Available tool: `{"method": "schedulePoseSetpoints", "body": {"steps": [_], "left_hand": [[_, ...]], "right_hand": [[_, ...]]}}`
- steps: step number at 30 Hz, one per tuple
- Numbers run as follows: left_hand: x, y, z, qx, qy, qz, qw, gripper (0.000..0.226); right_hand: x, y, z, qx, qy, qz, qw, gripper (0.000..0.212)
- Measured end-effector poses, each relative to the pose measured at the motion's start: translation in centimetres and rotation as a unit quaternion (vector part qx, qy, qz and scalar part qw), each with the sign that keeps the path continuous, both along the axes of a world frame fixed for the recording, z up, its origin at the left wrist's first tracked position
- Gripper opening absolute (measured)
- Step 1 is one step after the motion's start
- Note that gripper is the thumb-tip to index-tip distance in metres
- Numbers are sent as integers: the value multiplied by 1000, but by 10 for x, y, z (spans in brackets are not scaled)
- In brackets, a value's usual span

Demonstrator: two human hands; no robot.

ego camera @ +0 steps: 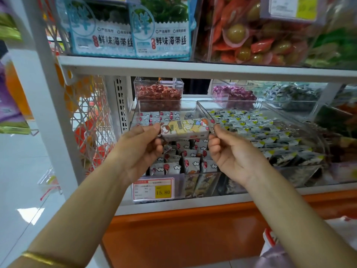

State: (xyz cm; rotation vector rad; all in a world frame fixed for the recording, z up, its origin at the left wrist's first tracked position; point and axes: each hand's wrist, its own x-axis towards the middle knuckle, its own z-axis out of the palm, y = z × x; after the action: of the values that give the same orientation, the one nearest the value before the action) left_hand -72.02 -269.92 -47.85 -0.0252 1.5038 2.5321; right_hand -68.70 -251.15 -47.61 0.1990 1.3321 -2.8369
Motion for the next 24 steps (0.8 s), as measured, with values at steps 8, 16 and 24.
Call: {"method": "schedulePoseSetpoints", "body": {"steps": [8, 16, 24], "left_hand": [[1, 8, 5, 128, -23, -22, 991, 19], [-1, 1, 3, 5, 108, -61, 992, 26], [1, 4, 1, -166, 144, -41, 975, 15]], "right_hand": [[0, 2, 0, -136, 11, 58, 989, 18], [1, 8, -4, 214, 135, -123, 960, 14], [1, 2, -7, 355, 193, -143, 903, 16]]}}
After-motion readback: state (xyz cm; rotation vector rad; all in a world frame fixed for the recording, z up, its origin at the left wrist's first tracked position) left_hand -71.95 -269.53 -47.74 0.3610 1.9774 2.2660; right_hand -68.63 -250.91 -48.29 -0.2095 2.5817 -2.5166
